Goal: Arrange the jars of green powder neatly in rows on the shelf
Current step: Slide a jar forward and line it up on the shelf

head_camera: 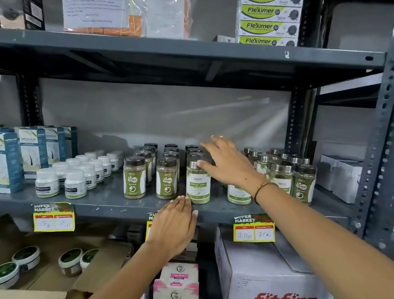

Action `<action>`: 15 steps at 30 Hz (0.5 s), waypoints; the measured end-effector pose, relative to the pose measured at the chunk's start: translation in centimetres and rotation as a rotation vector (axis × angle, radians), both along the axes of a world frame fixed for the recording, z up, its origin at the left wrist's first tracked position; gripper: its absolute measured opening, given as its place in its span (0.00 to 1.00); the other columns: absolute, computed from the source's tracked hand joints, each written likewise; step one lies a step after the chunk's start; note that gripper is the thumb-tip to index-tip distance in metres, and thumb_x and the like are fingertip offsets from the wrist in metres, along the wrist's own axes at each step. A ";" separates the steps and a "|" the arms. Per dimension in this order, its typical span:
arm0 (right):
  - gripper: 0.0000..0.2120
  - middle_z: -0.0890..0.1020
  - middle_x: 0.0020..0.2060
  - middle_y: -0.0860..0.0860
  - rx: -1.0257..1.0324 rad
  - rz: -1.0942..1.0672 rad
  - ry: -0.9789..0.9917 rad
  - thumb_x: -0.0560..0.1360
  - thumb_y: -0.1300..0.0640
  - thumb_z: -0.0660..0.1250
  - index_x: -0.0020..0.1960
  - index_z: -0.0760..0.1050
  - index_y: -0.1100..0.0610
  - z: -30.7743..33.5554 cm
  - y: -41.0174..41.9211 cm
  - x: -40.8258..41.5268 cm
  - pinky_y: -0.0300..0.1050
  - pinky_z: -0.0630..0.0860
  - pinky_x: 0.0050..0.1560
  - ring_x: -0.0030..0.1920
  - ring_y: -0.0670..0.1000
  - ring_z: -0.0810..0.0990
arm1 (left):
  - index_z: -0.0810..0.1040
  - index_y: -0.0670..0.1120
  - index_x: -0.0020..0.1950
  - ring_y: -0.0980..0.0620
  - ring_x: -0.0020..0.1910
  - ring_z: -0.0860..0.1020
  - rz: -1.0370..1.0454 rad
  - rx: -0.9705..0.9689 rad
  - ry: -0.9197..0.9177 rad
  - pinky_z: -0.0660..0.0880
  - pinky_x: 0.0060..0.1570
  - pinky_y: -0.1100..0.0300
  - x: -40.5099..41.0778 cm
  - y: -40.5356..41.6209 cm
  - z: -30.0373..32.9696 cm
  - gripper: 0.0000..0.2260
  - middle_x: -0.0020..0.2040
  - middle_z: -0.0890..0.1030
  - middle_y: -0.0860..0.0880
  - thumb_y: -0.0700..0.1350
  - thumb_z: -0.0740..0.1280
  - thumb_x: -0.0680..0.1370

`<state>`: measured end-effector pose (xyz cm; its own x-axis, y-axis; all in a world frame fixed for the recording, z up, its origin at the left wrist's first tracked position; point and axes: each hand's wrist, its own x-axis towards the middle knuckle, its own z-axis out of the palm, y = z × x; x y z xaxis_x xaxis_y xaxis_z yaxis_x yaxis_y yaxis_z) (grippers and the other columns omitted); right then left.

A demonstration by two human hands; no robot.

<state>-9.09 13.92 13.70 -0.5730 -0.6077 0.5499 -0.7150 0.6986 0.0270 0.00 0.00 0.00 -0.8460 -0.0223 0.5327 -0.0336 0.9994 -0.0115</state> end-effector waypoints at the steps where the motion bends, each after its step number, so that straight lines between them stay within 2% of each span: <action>1: 0.32 0.57 0.78 0.56 0.019 -0.008 -0.019 0.78 0.39 0.58 0.78 0.58 0.51 0.0 -0.3 -0.3 0.59 0.61 0.72 0.78 0.58 0.54 | 0.62 0.40 0.73 0.49 0.72 0.64 0.012 0.028 0.015 0.59 0.73 0.56 -0.2 0.0 0.0 0.27 0.73 0.68 0.43 0.55 0.43 0.81; 4: 0.33 0.63 0.76 0.57 0.048 -0.024 -0.083 0.76 0.37 0.59 0.77 0.61 0.51 0.3 -0.6 -0.9 0.59 0.65 0.71 0.75 0.60 0.62 | 0.65 0.40 0.72 0.49 0.70 0.67 0.018 0.052 0.063 0.61 0.71 0.56 -0.9 0.2 0.0 0.26 0.71 0.71 0.42 0.54 0.45 0.81; 9: 0.33 0.75 0.68 0.57 0.081 -0.009 -0.130 0.76 0.36 0.61 0.73 0.69 0.56 0.4 -1.2 -2.1 0.53 0.72 0.64 0.66 0.58 0.74 | 0.67 0.39 0.70 0.48 0.70 0.68 0.027 0.045 0.066 0.63 0.70 0.55 -2.0 0.2 0.1 0.26 0.70 0.72 0.42 0.53 0.45 0.81; 12: 0.32 0.80 0.60 0.56 0.102 -0.023 -0.174 0.74 0.34 0.61 0.66 0.74 0.57 0.3 -1.8 -2.4 0.51 0.74 0.57 0.59 0.58 0.78 | 0.68 0.38 0.70 0.48 0.70 0.68 0.031 0.038 0.066 0.63 0.70 0.55 -2.4 0.3 0.1 0.26 0.69 0.73 0.41 0.53 0.45 0.81; 15: 0.31 0.82 0.54 0.56 0.097 -0.034 -0.168 0.73 0.33 0.62 0.62 0.77 0.58 0.3 -2.3 -2.6 0.52 0.76 0.55 0.55 0.58 0.79 | 0.68 0.38 0.69 0.47 0.69 0.69 0.039 0.038 0.069 0.64 0.70 0.54 -2.5 0.3 0.0 0.26 0.69 0.73 0.41 0.53 0.45 0.81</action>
